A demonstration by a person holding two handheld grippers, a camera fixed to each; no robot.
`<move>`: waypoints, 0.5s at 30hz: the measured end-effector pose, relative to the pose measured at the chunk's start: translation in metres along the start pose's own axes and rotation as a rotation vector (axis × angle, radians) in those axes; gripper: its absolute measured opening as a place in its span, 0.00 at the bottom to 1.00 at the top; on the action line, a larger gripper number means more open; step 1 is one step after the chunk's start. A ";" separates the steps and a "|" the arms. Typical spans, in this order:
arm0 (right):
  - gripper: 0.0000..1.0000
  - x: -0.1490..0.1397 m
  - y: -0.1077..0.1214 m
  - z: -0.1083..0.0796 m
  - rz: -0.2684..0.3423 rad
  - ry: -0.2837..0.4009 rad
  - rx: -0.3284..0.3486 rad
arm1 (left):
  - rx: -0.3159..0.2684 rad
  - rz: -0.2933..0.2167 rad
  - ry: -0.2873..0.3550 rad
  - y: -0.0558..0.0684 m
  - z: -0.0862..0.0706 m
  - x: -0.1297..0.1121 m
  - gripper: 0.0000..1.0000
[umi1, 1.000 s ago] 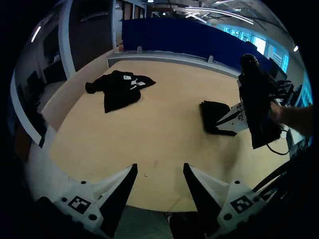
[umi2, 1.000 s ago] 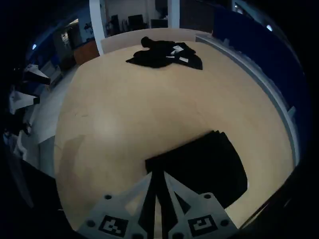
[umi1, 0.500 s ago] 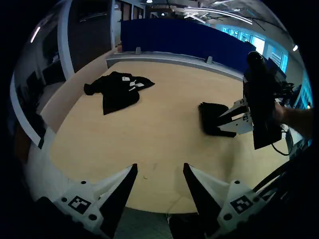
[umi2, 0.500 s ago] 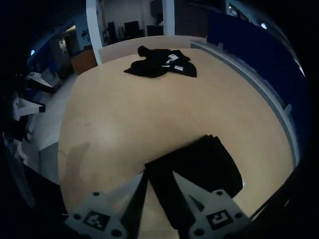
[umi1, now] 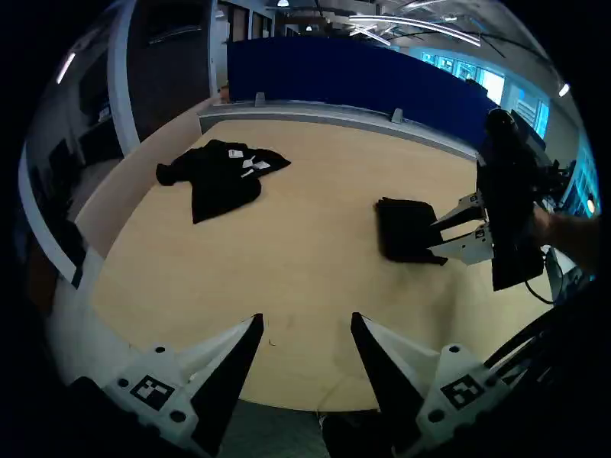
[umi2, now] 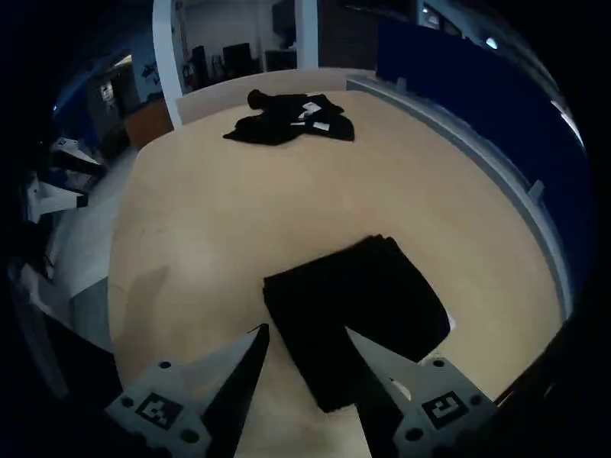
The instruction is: Fold towel
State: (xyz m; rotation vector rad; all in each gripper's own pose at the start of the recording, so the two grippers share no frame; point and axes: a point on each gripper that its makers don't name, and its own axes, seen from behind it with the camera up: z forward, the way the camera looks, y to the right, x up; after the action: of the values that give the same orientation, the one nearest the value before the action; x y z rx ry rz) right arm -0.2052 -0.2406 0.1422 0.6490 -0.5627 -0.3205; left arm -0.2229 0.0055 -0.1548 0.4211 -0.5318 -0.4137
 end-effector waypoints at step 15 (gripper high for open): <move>0.67 -0.070 0.016 -0.026 0.121 -0.055 -0.067 | -0.017 0.024 -0.004 0.014 0.004 0.002 0.84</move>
State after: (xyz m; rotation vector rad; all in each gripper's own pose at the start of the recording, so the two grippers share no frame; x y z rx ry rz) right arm -0.2446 -0.1848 0.1082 0.5405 -0.6390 -0.2432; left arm -0.2201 0.0151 -0.1444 0.3969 -0.5360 -0.3961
